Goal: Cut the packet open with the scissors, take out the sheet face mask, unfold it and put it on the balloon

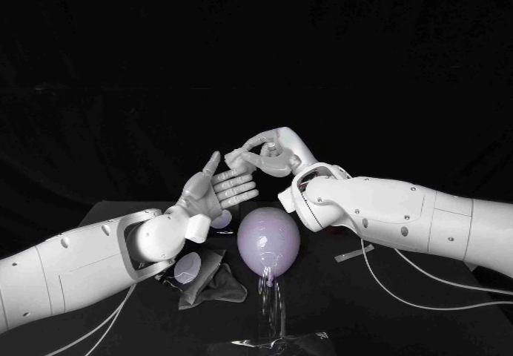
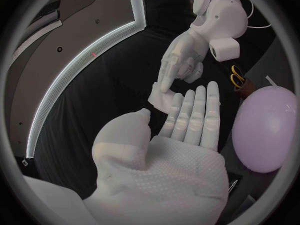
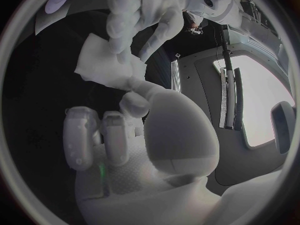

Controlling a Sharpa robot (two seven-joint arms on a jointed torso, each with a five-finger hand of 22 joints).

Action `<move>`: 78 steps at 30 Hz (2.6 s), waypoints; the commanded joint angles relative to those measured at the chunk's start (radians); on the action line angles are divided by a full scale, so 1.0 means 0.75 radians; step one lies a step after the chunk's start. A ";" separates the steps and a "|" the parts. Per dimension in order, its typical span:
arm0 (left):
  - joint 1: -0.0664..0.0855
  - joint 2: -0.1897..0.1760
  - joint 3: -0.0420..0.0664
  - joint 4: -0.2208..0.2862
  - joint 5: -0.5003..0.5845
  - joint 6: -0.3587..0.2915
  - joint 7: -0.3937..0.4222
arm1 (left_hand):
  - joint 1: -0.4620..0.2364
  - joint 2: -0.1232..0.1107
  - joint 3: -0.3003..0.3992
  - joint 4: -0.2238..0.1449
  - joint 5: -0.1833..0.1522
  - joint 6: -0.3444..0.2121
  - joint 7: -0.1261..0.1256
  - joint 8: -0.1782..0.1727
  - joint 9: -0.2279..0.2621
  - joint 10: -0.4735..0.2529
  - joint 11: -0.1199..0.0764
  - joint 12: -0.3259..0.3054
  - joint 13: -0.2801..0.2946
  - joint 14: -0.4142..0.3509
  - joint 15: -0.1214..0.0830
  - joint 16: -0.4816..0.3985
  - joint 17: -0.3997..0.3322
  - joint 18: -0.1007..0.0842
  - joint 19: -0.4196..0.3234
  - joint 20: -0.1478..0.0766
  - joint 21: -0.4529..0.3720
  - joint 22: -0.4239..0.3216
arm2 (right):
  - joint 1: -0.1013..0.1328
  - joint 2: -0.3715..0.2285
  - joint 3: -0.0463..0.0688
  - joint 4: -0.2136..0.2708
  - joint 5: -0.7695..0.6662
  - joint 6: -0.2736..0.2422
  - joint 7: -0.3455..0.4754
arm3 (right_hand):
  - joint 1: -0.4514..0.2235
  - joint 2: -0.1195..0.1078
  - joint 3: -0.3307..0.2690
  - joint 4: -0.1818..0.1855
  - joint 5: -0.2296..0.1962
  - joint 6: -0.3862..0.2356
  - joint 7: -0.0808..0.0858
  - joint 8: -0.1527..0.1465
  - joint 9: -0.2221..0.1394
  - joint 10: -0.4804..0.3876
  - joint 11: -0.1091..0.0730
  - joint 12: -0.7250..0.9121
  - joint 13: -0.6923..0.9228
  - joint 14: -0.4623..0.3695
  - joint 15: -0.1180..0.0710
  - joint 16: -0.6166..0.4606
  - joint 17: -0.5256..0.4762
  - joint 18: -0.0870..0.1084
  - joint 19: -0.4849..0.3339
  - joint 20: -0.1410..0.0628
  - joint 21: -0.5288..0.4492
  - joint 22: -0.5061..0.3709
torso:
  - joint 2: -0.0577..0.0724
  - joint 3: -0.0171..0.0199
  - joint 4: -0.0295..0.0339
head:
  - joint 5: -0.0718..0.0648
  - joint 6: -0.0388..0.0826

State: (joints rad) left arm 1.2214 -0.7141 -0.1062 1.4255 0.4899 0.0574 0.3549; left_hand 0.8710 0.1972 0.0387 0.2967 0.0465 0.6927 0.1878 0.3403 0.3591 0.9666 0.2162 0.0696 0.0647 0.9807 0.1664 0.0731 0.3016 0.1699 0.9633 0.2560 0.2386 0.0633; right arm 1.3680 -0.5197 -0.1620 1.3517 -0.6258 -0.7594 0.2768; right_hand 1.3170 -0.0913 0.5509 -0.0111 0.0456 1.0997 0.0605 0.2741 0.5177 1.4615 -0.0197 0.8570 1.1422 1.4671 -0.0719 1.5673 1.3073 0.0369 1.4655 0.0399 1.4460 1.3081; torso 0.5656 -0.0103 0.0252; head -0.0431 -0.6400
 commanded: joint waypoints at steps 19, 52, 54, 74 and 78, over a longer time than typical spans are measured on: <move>-0.002 0.005 0.009 -0.028 0.000 0.020 -0.094 | -0.012 0.030 -0.050 -0.001 0.003 0.008 0.120 0.010 -0.006 0.004 -0.001 0.004 0.001 0.003 -0.002 0.000 -0.010 0.021 0.006 0.009 -0.025 0.002 | 0.001 -0.061 0.000 0.135 -0.100 0.087 0.008 | -0.002 0.015 0.008 -0.003 0.004 0.006 -0.005 0.003 0.095 0.029 -0.004 -0.003 0.001 0.138 -0.009 0.005 0.351 -0.011 0.053 -0.007 0.001 0.300 | 0.001 -0.0007 0.0025 | 0.013 0.004; -0.001 -0.011 0.009 -0.043 -0.083 0.007 -0.154 | 0.193 0.058 -0.123 -0.008 0.004 0.052 0.101 0.045 -0.036 0.063 -0.020 0.007 0.000 0.060 -0.020 0.011 -0.036 0.021 0.059 -0.006 -0.056 0.004 | -0.018 -0.228 -0.009 0.281 -0.386 0.258 -0.127 | -0.005 0.009 0.013 -0.009 0.004 0.003 -0.005 0.006 0.099 0.029 -0.003 -0.005 0.001 0.138 -0.009 0.005 0.351 -0.010 0.051 -0.007 -0.002 0.299 | 0.001 -0.0008 0.0006 | 0.030 -0.005; -0.001 -0.011 0.009 -0.045 -0.090 0.007 -0.154 | 0.216 0.052 -0.126 -0.009 0.004 0.054 0.099 0.048 -0.038 0.066 -0.022 0.006 0.001 0.063 -0.021 0.012 -0.038 0.021 0.062 -0.007 -0.058 0.004 | -0.021 -0.231 -0.011 0.284 -0.398 0.265 -0.133 | -0.006 0.008 0.013 -0.010 0.004 0.002 -0.005 0.006 0.100 0.029 -0.003 -0.005 0.001 0.138 -0.009 0.005 0.351 -0.009 0.048 -0.007 -0.007 0.297 | 0.000 -0.0006 0.0017 | 0.031 -0.007; -0.001 -0.008 0.008 -0.046 -0.147 -0.014 -0.149 | 0.682 -0.063 -0.078 -0.101 0.004 0.087 0.080 0.059 -0.086 0.099 -0.037 -0.002 0.000 0.089 -0.031 0.010 -0.059 0.021 0.081 -0.013 -0.093 0.004 | -0.041 -0.247 -0.018 0.296 -0.422 0.221 -0.133 | -0.065 -0.114 -0.047 -0.031 0.003 -0.224 0.094 -0.149 0.040 -0.105 0.076 -0.275 -0.128 0.082 0.057 -0.104 0.199 0.030 -0.066 0.036 -0.204 0.237 | 0.001 -0.0012 0.0022 | 0.033 -0.008; -0.001 -0.008 0.008 -0.048 -0.158 -0.022 -0.149 | 0.744 -0.089 -0.062 -0.123 0.005 0.091 0.079 0.054 -0.097 0.099 -0.038 -0.003 -0.001 0.091 -0.033 0.009 -0.062 0.021 0.082 -0.014 -0.098 0.004 | -0.044 -0.253 -0.019 0.302 -0.427 0.223 -0.133 | -0.059 -0.123 -0.054 -0.036 0.004 -0.241 0.104 -0.170 0.028 -0.127 0.085 -0.307 -0.143 0.073 0.066 -0.117 0.182 0.034 -0.079 0.046 -0.225 0.231 | 0.001 -0.0011 0.0004 | 0.033 -0.008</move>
State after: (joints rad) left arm 1.2196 -0.7214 -0.1015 1.3889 0.3892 0.0462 0.2352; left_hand 1.4230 0.1328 -0.0069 0.2094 0.0465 0.7538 0.1951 0.3826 0.2866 1.0352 0.1912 0.0732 0.0649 1.0406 0.1427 0.0773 0.2561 0.1683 1.0169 0.2449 0.1687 0.0651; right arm 1.3359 -0.7088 -0.1765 1.5751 -0.9259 -0.5911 0.1750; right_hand 1.2742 -0.1768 0.5158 -0.0400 0.0467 0.9215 0.1390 0.1479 0.5386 1.3671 0.0448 0.6217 1.0318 1.4666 -0.0281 1.4814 1.3075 0.0530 1.4099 0.0773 1.2759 1.3081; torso 0.5661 -0.0113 0.0267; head -0.0185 -0.6458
